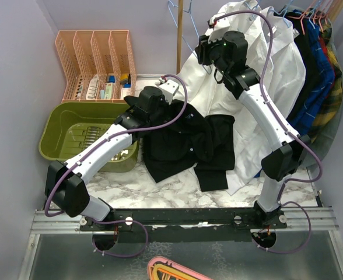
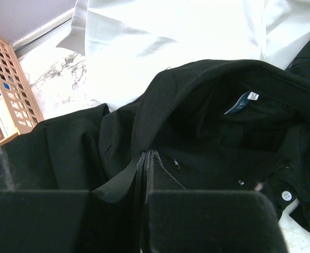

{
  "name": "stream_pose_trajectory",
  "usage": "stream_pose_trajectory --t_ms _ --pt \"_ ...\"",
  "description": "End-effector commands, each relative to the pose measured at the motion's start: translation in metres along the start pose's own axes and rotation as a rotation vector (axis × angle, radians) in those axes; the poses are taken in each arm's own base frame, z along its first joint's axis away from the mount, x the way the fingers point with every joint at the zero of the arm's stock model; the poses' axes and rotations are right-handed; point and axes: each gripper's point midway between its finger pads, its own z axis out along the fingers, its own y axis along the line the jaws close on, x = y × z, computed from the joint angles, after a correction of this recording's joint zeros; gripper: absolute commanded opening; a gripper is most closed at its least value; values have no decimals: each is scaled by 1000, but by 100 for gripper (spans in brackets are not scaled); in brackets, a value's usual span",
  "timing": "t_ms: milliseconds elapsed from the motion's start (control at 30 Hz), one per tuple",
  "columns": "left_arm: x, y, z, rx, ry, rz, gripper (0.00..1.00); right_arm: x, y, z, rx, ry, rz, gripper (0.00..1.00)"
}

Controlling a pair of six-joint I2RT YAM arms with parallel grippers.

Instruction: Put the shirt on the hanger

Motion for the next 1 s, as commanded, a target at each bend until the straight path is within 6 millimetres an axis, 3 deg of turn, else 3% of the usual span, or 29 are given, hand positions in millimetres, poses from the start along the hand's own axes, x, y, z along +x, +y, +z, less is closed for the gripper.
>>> stream_pose_trajectory --t_ms 0,200,333,433,533,800,967 --pt "-12 -1 -5 18 -35 -19 1 -3 6 7 -40 0 2 36" --pt "-13 2 -5 11 -34 -16 2 -4 5 10 -29 -7 5 34" --pt "-19 6 -9 1 -47 -24 2 -4 6 10 -39 -7 1 13" --pt "-22 3 -14 40 -57 -12 2 -18 5 0 -34 -58 9 2" --pt "-24 -4 -19 101 -59 12 2 -33 -1 -11 -9 -113 6 1" --pt "-27 5 -21 91 -64 -4 2 -62 -12 -27 42 -189 1 1" --pt "-24 7 -23 95 -65 -12 2 -57 -21 -34 93 -148 9 1"
